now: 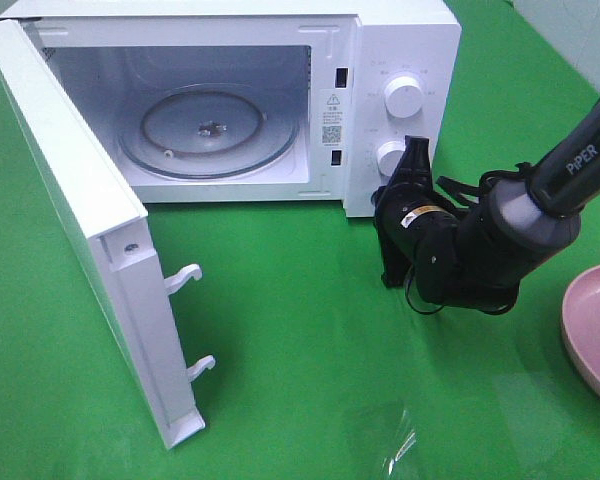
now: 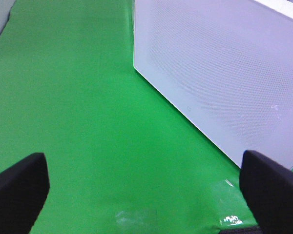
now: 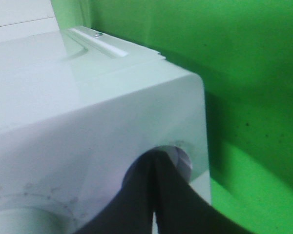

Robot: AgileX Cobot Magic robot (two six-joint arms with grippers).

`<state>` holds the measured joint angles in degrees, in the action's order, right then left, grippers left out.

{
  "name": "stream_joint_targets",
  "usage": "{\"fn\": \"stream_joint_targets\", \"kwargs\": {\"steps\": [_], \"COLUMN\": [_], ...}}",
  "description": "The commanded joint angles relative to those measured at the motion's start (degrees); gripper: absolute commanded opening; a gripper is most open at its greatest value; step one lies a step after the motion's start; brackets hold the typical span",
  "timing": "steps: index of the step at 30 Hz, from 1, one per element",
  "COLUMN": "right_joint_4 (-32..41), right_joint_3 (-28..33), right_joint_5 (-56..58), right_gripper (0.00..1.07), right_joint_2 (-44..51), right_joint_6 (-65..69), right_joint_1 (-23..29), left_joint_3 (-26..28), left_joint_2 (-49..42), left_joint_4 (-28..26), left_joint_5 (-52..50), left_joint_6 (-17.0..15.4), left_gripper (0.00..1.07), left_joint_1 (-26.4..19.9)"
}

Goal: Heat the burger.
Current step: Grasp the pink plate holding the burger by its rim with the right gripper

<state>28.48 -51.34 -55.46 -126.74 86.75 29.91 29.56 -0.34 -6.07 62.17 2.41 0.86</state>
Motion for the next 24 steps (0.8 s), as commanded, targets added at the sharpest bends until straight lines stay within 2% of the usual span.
{"fn": "stream_joint_targets", "kwargs": {"steps": [1, 12, 15, 17, 24], "right_joint_4": [-2.29, -3.38, -4.24, -7.68, -9.28], "right_joint_3": [-0.40, 6.42, 7.91, 11.12, 16.39], "right_joint_5": [-8.02, -6.36, -5.96, -5.21, -5.21], "right_gripper": [0.00, 0.00, 0.00, 0.00, 0.01], "right_joint_2": [0.57, 4.13, 4.93, 6.36, 9.68], "right_joint_6": [0.97, 3.44, 3.44, 3.61, 3.78], "right_joint_1": [-2.35, 1.43, 1.66, 1.66, 1.66], "left_joint_3": [-0.06, -0.06, -0.06, -0.06, -0.06], "left_joint_2": [-0.86, -0.86, -0.86, -0.86, -0.86], "left_joint_4": [-0.34, -0.34, -0.34, -0.34, -0.34], "left_joint_5": [-0.80, -0.80, -0.80, -0.80, -0.80], "left_joint_6": [0.06, 0.06, 0.06, 0.06, 0.06], "left_gripper": [0.98, 0.98, 0.98, 0.98, 0.98], "left_joint_1": [0.06, 0.06, 0.06, 0.06, 0.06]}}
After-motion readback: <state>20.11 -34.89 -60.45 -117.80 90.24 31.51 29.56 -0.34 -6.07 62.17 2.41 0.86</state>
